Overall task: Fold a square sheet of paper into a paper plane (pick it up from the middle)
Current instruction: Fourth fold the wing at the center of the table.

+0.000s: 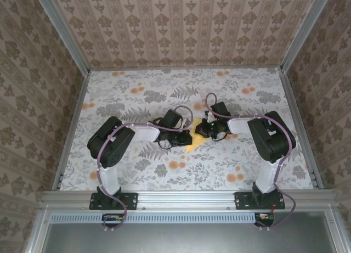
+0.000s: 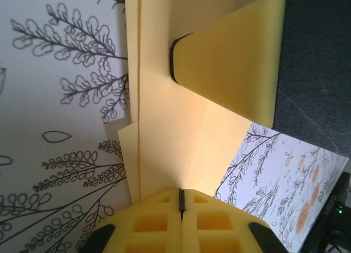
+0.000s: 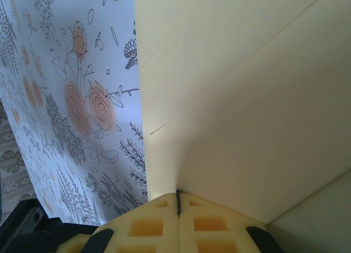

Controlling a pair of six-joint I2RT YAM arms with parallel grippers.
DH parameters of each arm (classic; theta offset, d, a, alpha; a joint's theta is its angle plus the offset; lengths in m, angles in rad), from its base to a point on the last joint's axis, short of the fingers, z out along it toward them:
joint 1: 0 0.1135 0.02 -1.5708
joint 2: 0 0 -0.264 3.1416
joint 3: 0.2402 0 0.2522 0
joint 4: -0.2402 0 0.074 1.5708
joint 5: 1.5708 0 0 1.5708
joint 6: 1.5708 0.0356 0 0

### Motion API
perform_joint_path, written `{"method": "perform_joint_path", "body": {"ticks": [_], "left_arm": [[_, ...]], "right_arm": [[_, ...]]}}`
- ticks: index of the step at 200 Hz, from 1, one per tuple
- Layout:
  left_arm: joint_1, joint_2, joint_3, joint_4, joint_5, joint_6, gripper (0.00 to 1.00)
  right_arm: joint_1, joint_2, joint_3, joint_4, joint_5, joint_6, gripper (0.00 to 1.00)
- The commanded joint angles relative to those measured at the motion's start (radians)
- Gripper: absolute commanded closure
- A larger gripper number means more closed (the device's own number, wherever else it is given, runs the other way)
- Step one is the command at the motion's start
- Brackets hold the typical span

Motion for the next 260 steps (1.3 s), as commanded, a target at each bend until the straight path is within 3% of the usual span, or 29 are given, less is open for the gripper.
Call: {"method": "perform_joint_path", "body": {"ticks": [1, 78, 138, 214, 260], "left_arm": [[-0.017, 0.005, -0.005, -0.085, -0.031, 0.048, 1.0], [-0.053, -0.168, -0.21, -0.052, 0.044, 0.071, 1.0], [0.01, -0.351, -0.269, 0.128, -0.086, 0.03, 1.0], [-0.008, -0.185, -0.194, 0.104, -0.065, 0.007, 1.0], [-0.011, -0.168, -0.204, 0.095, -0.069, -0.001, 1.0]], "right_arm": [[-0.004, 0.101, -0.038, -0.161, 0.162, -0.004, 1.0], [-0.004, 0.1, -0.04, -0.165, 0.171, -0.001, 1.0], [0.024, 0.063, -0.101, -0.025, 0.066, 0.084, 1.0], [0.044, 0.007, -0.093, 0.008, 0.03, 0.087, 1.0], [0.043, -0.007, -0.079, -0.005, 0.035, 0.068, 1.0]]}}
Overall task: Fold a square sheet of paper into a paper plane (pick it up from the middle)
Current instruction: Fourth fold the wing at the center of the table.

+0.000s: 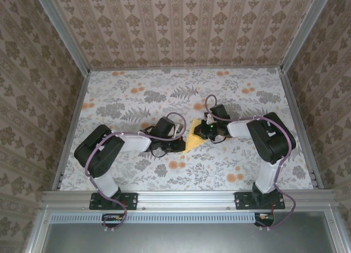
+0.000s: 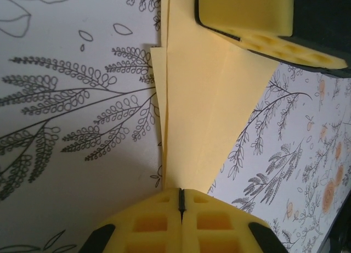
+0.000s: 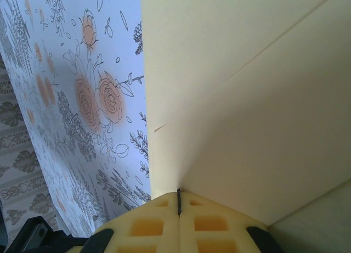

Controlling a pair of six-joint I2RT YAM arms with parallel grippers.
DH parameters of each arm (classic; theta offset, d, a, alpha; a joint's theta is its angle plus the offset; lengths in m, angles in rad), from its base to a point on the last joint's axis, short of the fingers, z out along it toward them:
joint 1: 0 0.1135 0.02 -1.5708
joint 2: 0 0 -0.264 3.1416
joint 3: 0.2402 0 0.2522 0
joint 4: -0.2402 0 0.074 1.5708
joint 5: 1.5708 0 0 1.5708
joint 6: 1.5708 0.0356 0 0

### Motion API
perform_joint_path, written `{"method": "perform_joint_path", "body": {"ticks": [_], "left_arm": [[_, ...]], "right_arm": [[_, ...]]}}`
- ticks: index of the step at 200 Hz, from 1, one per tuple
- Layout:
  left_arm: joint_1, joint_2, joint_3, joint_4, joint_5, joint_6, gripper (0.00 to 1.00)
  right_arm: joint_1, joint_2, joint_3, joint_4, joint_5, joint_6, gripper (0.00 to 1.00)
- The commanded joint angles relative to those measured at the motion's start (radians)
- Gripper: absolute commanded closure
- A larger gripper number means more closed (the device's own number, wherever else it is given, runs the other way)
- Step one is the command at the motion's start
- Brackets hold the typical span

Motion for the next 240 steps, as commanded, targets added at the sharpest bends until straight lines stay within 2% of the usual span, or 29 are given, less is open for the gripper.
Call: {"method": "perform_joint_path", "body": {"ticks": [1, 60, 89, 143, 177, 197, 240], "left_arm": [[-0.006, -0.001, 0.017, -0.012, 0.008, -0.015, 1.0], [-0.014, 0.044, 0.025, -0.095, 0.013, 0.0, 1.0], [-0.016, 0.047, 0.028, -0.14, -0.006, 0.01, 1.0], [-0.017, 0.046, 0.035, -0.165, -0.024, 0.014, 1.0], [-0.017, 0.054, 0.044, -0.201, -0.031, 0.025, 1.0], [-0.016, 0.063, 0.046, -0.231, -0.032, 0.031, 1.0], [-0.022, 0.09, 0.034, -0.287, -0.024, 0.053, 1.0]], "right_arm": [[0.015, 0.008, -0.021, -0.122, 0.051, -0.011, 1.0], [0.019, -0.076, -0.016, -0.112, 0.022, -0.058, 1.0], [0.067, -0.11, -0.018, -0.121, 0.014, -0.064, 1.0], [0.117, -0.076, -0.029, -0.145, 0.033, -0.081, 1.0], [0.123, -0.027, -0.008, -0.183, 0.035, -0.144, 1.0], [0.103, 0.003, 0.021, -0.231, 0.067, -0.198, 1.0], [-0.026, 0.038, 0.051, -0.215, 0.072, -0.235, 1.0]]}}
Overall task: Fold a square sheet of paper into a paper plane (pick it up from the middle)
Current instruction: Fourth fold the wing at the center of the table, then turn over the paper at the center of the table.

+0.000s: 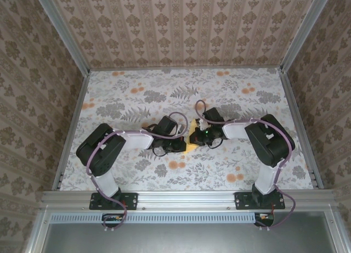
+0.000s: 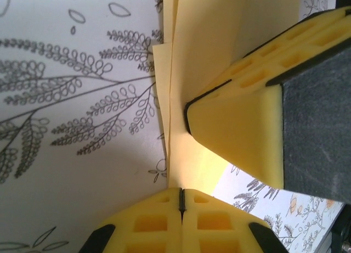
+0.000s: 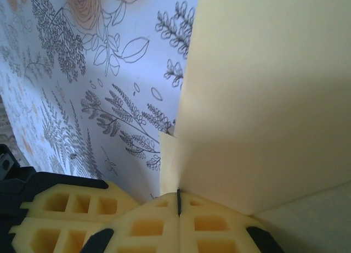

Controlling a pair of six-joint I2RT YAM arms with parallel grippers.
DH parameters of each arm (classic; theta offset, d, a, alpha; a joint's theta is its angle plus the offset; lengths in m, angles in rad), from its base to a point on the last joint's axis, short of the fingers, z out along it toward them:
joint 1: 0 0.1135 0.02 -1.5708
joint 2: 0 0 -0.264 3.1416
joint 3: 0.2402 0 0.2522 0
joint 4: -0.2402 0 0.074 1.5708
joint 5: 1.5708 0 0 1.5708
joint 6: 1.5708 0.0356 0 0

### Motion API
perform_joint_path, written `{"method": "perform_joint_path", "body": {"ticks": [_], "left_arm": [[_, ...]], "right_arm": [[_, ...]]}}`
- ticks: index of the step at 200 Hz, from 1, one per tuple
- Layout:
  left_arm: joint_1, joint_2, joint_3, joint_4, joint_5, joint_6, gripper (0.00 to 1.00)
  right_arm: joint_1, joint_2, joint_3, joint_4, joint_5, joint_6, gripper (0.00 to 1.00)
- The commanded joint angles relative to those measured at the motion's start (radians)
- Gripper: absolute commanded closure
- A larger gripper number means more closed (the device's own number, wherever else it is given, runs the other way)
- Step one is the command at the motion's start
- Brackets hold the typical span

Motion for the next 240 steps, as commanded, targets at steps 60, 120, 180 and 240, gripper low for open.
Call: {"method": "perform_joint_path", "body": {"ticks": [60, 120, 180, 240], "left_arm": [[-0.021, 0.092, -0.027, -0.178, -0.018, 0.043, 1.0], [-0.016, 0.022, 0.022, -0.128, -0.001, 0.041, 1.0], [0.027, -0.129, 0.114, -0.094, -0.111, 0.023, 0.44], [0.135, -0.229, 0.037, -0.095, -0.202, -0.01, 0.11]], "right_arm": [[-0.226, 0.092, 0.099, -0.058, 0.132, -0.051, 1.0], [-0.269, -0.062, 0.105, -0.097, 0.122, 0.018, 0.87], [-0.266, -0.272, -0.058, -0.081, 0.11, 0.193, 0.56], [-0.164, -0.276, -0.099, -0.05, 0.176, 0.295, 0.44]]}}
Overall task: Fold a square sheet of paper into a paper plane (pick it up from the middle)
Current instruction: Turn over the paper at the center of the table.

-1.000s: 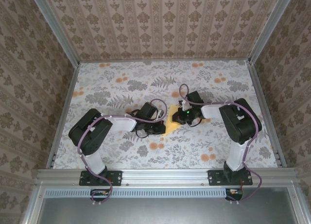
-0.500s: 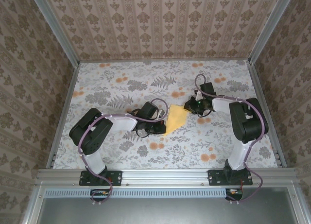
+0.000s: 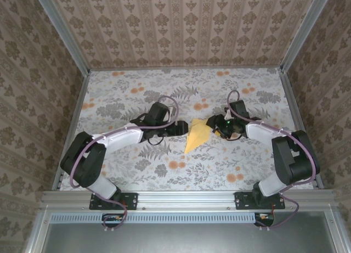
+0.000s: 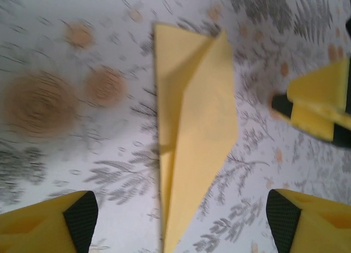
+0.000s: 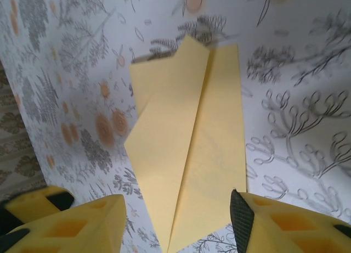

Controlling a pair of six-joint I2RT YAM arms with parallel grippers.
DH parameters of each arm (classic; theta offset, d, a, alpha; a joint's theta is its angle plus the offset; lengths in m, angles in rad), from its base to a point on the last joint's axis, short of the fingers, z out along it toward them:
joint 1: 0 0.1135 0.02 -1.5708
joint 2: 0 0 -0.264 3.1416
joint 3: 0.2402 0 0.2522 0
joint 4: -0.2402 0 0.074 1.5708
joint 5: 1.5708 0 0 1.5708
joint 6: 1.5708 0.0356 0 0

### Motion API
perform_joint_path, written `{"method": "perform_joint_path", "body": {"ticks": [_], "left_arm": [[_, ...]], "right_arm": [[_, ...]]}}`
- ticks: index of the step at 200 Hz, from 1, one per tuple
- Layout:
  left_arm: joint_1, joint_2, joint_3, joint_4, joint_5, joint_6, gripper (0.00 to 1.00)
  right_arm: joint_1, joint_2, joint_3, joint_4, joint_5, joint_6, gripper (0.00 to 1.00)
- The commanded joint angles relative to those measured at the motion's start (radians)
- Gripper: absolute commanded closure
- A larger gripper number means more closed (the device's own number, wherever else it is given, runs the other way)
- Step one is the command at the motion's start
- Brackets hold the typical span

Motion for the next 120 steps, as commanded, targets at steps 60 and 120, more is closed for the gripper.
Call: {"method": "perform_joint_path", "body": {"ticks": [60, 120], "left_arm": [[0.126, -0.061, -0.093, 0.014, 0.073, -0.036, 0.03], [0.08, 0.027, -0.026, 0.06, 0.163, -0.022, 0.12]], "right_arm": [[0.136, 0.16, 0.09, 0.039, 0.058, 0.107, 0.47], [0.142, 0.214, 0.12, 0.054, 0.062, 0.108, 0.49]]}}
